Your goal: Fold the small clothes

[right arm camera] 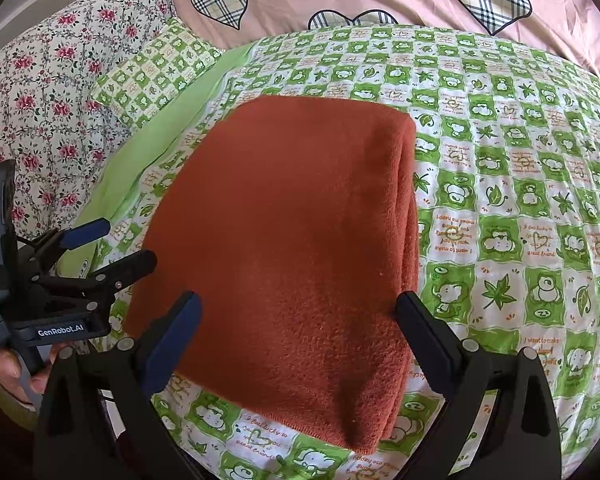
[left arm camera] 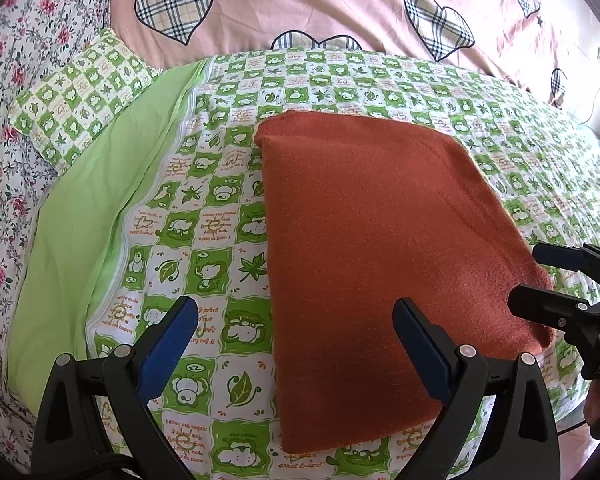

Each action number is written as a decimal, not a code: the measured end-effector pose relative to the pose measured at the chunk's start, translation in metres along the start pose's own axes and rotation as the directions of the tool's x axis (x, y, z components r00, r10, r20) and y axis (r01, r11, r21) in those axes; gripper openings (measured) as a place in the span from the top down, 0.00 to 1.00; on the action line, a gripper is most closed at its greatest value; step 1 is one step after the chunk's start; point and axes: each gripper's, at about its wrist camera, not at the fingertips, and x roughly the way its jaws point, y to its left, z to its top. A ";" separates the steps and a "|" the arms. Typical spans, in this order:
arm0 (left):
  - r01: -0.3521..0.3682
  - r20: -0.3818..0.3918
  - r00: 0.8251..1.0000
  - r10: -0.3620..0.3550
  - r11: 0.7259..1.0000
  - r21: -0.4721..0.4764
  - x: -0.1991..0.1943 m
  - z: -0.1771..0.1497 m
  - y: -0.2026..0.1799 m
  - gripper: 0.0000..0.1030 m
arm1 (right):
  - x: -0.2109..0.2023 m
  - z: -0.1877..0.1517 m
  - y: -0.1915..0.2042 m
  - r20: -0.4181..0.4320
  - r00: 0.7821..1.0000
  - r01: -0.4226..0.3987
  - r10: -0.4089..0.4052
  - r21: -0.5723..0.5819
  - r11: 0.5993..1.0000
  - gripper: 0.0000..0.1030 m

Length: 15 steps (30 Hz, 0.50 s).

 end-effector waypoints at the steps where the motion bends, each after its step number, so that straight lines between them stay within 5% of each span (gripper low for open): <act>1: 0.001 0.000 1.000 -0.001 1.000 0.001 0.000 0.000 0.000 0.05 | 0.000 0.000 0.000 0.000 1.000 0.000 0.000 0.000 1.000 0.05; 15: 0.004 0.002 1.000 -0.004 1.000 0.005 0.000 0.000 0.000 0.05 | -0.001 0.001 0.000 0.000 1.000 -0.001 0.001 0.000 1.000 0.05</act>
